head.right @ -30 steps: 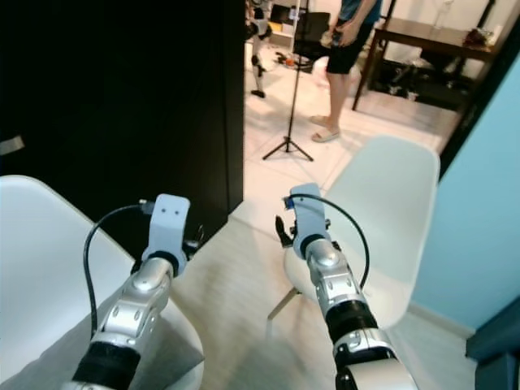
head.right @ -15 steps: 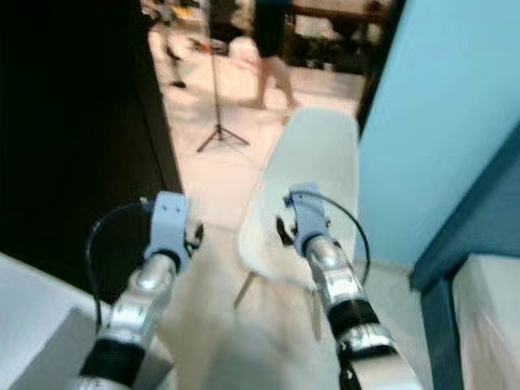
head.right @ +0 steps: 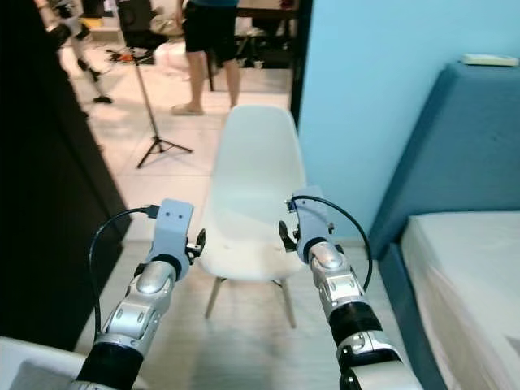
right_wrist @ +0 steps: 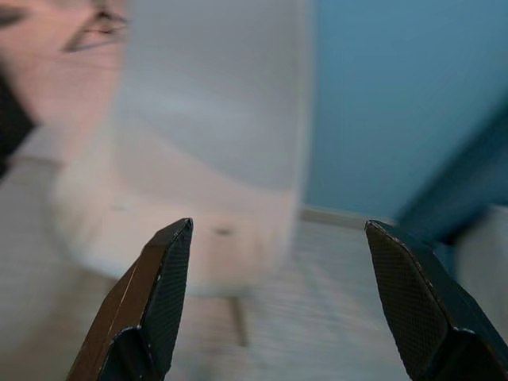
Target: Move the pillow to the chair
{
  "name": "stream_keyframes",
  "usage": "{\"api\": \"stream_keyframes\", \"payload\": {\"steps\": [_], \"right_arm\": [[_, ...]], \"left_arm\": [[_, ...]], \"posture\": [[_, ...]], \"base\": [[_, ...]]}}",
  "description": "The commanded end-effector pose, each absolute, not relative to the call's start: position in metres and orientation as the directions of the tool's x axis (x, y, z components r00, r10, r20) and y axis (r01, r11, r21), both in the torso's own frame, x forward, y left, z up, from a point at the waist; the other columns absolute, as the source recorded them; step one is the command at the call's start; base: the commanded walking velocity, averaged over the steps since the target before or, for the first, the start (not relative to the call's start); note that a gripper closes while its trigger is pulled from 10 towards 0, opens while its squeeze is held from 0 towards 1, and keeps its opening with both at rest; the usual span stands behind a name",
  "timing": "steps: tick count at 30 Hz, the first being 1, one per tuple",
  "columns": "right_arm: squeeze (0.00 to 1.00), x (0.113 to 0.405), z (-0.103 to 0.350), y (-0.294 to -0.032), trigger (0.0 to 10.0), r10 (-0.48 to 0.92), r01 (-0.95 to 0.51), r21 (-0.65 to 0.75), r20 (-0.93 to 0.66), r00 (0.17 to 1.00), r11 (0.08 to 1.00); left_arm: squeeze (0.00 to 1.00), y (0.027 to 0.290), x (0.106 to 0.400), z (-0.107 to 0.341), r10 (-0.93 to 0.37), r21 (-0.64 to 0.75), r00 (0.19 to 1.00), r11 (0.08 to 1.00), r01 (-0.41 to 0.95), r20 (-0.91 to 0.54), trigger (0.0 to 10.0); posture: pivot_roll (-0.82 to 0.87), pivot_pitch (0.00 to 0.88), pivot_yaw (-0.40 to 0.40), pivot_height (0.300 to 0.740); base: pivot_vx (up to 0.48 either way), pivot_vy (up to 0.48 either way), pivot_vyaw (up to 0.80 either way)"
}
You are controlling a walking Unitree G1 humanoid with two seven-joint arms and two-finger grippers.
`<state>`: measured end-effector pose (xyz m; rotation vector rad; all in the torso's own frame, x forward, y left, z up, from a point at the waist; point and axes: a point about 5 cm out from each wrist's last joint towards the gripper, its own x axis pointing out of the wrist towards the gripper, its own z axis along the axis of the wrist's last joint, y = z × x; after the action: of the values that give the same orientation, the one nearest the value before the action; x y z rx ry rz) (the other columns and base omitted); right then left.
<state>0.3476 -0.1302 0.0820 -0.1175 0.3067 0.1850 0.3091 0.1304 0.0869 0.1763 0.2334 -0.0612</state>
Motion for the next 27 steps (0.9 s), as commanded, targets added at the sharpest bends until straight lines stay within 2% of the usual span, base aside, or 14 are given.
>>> {"api": "stream_keyframes", "payload": {"steps": [1,27], "right_arm": [[0.0,0.3442,0.0782,-0.1275,10.0,0.165,-0.202,-0.082,-0.326,0.931,0.976],[0.0,0.3441,0.0795,-0.1295,10.0,0.165,-0.205,-0.085,-0.338,0.927,0.975]], "left_arm": [[0.0,0.1335,0.3053,0.0806,-0.034,0.173,0.962,0.981,0.084,-0.27,10.0],[0.0,0.1284,0.3088,0.0804,-0.062,0.165,0.959,0.98,0.111,-0.277,10.0]], "posture": [[-0.01,0.0,-0.039,0.74],[-0.02,0.0,-0.038,0.74]], "base": [[0.0,0.0,-0.8],[0.0,0.0,-0.8]]}}
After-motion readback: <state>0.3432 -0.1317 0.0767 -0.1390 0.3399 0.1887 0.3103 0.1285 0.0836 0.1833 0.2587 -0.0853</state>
